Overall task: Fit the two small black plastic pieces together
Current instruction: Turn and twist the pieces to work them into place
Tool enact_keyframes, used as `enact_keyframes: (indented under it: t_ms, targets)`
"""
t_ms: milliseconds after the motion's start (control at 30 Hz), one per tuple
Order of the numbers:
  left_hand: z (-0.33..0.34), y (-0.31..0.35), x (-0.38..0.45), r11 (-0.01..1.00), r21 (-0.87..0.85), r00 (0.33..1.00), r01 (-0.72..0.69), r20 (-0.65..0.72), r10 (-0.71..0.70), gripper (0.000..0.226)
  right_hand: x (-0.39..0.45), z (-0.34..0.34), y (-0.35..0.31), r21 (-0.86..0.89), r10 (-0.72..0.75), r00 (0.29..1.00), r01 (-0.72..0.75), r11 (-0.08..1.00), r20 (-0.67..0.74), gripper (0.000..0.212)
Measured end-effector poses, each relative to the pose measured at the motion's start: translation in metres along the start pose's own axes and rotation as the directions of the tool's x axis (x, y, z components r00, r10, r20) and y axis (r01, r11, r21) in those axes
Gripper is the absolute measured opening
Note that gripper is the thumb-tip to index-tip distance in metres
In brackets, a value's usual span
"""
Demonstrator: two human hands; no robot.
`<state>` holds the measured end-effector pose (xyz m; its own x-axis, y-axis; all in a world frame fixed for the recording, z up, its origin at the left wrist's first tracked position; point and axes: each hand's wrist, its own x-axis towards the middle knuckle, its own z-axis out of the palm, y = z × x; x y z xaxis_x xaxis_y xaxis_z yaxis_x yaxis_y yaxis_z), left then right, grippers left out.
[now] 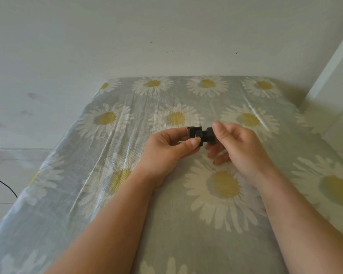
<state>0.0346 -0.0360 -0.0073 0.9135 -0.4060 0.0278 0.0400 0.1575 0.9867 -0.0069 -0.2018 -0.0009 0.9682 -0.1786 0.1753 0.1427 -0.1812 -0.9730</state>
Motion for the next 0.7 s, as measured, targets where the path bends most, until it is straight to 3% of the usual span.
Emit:
enact_keyframes:
  t_ms: [133,233,700]
  targets:
    - [-0.0012,-0.0006,0.0017,0.995,-0.09,0.999,0.034,-0.014,-0.036,0.045,0.0011,-0.0014,-0.0008,-0.043,-0.146,0.989,0.146,0.988,-0.002,0.031]
    - [-0.0023,-0.0008,0.003,0.991,-0.124,0.999,0.038,-0.011,-0.04,0.043,0.0025,-0.0013,0.002,-0.057,-0.225,0.974,0.227,0.972,0.037,0.034]
    - [-0.0001,0.0011,0.0008,0.995,-0.097,1.0,0.001,0.027,0.001,0.036,0.0036,0.0012,0.0037,0.064,-0.164,0.986,0.164,0.984,-0.002,0.019]
